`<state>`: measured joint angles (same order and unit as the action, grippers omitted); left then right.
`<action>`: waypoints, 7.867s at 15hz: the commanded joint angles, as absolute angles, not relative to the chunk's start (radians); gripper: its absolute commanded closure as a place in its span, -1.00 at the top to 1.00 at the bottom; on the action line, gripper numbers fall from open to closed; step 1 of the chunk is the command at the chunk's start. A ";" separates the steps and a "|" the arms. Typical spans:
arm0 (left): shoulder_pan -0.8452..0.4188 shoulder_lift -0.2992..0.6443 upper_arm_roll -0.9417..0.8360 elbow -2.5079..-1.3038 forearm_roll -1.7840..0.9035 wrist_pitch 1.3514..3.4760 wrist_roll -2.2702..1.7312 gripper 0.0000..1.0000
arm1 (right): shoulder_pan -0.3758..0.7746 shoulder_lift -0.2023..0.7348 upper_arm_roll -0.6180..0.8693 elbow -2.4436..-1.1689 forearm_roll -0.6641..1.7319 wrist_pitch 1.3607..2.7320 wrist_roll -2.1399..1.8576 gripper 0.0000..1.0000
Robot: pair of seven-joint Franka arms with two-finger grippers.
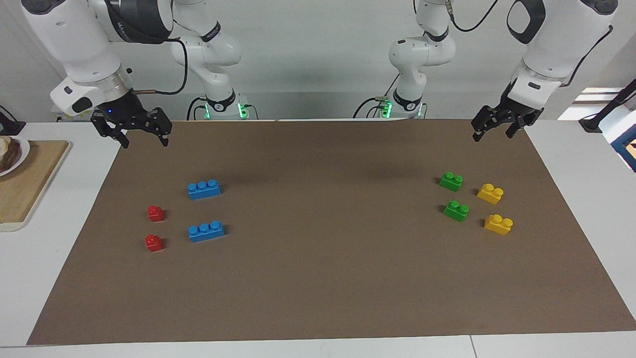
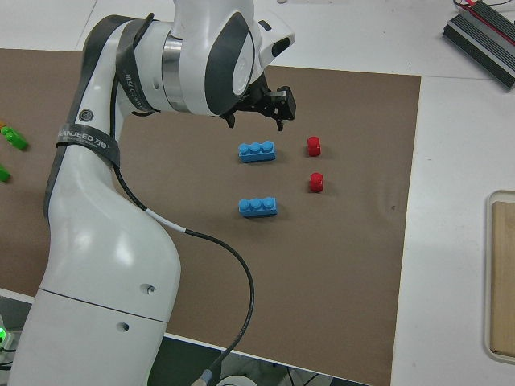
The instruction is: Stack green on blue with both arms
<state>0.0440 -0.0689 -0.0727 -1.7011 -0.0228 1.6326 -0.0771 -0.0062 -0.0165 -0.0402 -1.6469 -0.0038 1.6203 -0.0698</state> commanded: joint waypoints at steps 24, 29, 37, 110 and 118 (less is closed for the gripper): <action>0.052 -0.149 -0.075 -1.985 -0.035 1.916 -0.616 1.00 | -0.028 0.077 -0.029 -1.631 0.050 1.740 0.663 1.00; 0.054 -0.057 -0.075 -2.048 -0.035 2.081 -0.800 1.00 | -0.073 0.207 -0.040 -1.574 0.234 1.736 1.073 1.00; 0.052 0.110 -0.075 -2.060 -0.035 2.253 -0.933 1.00 | -0.127 0.368 -0.038 -1.597 0.428 1.759 1.149 1.00; -0.328 0.178 -0.075 -1.743 0.051 1.881 -1.857 -1.00 | 0.575 0.472 0.048 -1.796 0.769 2.497 1.606 -1.00; -0.388 0.132 -0.075 -1.859 0.052 1.966 -2.054 -1.00 | 0.580 0.474 0.046 -1.848 0.765 2.499 1.605 -1.00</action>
<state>-0.3694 0.1839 -0.0895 -1.7802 0.0339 1.9128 -2.0088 0.5741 0.4837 0.0523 -1.8215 0.7508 2.4826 1.6272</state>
